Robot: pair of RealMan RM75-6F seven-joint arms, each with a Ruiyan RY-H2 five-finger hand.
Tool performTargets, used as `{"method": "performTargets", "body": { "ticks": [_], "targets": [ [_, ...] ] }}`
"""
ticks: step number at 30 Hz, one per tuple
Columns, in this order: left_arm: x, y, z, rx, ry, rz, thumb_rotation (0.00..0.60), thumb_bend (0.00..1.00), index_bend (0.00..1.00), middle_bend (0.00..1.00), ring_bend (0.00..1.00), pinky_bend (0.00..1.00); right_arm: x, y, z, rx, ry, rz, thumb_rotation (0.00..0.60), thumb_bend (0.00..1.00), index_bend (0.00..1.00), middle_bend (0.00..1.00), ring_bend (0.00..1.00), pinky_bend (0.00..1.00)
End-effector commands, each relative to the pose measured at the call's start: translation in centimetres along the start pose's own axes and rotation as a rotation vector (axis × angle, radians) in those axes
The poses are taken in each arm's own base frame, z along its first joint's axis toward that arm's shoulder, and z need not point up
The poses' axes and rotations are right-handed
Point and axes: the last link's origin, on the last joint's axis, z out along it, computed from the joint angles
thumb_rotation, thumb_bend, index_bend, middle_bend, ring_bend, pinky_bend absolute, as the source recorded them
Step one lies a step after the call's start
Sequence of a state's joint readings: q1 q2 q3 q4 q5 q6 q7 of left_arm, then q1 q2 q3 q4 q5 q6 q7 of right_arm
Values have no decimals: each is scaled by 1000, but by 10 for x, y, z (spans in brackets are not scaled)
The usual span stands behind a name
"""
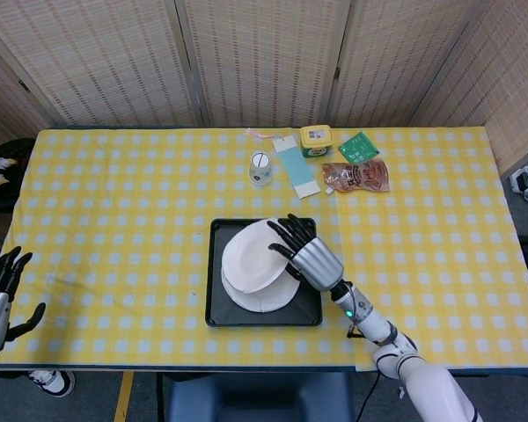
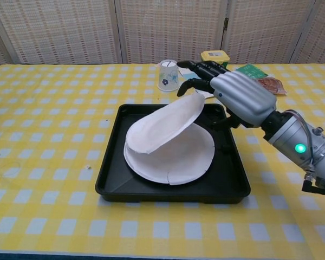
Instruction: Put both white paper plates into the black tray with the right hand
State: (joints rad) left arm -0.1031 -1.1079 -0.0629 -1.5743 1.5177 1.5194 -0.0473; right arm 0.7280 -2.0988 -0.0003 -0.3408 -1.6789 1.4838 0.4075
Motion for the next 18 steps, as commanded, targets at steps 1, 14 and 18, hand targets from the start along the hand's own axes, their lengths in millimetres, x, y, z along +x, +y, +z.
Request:
{"method": "performTargets", "body": {
  "ticks": [1, 14, 18],
  "targets": [
    [2, 3, 2, -31, 46, 3, 600, 374, 0, 0, 0, 0, -5, 8, -11, 1, -111, -41, 600, 447, 62, 0, 0, 0],
    [1, 2, -1, -47, 78, -24, 600, 375, 0, 2, 0, 0, 8, -7, -27, -29, -415, 68, 600, 298, 0, 0, 0, 0],
    [1, 3, -1, -50, 75, -28, 600, 374, 0, 2, 0, 0, 14, -10, -30, -40, -460, 82, 600, 290, 0, 0, 0, 0]
  ]
}}
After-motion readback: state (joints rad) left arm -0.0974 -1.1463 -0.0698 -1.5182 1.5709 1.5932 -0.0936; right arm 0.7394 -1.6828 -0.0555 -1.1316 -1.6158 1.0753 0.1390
